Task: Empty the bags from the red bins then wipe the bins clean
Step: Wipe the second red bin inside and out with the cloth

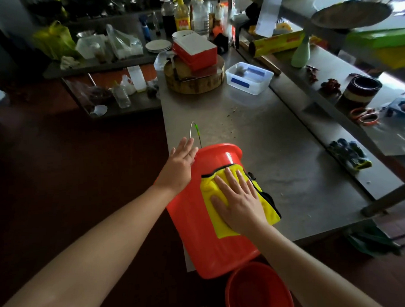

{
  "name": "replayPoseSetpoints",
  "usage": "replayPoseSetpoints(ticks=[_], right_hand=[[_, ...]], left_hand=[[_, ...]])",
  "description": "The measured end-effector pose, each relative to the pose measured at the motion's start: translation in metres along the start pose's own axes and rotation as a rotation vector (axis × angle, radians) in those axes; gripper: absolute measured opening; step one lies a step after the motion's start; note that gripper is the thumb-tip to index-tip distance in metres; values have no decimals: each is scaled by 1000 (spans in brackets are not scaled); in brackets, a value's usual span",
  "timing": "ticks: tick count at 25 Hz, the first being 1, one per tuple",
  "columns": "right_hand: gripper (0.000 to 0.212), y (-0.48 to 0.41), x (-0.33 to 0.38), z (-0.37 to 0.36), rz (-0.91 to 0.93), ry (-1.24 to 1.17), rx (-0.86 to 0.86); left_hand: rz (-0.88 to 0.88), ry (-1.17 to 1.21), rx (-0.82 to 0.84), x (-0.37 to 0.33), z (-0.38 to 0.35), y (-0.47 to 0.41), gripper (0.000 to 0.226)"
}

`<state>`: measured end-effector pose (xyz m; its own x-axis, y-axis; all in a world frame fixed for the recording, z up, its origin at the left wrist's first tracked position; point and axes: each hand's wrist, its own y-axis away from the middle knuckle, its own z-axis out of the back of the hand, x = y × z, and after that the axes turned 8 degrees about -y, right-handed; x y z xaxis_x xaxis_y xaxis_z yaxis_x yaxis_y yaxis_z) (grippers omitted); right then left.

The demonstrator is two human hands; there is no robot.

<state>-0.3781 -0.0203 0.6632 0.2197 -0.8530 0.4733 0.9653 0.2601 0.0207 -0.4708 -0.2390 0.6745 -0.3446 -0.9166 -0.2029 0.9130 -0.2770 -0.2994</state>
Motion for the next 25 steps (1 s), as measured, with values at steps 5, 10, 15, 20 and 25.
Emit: replayPoseSetpoints(ticks=[5,10,15,20,25], right_hand=[[63,58,-26,-12,-4,-9,-50],[62,72,-21,-15,13,-24,-22],[60,82,-21,-15,8,-46,-11],[62,57,-14,-15,6,-14,-131],[72,-23,-15,15,-49,71,-132]], left_hand=[[-120,-359,-21,-20,6,-27,48],[-114,-272,246,-53,-5,-73,45],[77,-79,217,-53,-7,-77,29],[53,103,150,-59,2,-66,37],[117,277,66,-49,4,-55,26]])
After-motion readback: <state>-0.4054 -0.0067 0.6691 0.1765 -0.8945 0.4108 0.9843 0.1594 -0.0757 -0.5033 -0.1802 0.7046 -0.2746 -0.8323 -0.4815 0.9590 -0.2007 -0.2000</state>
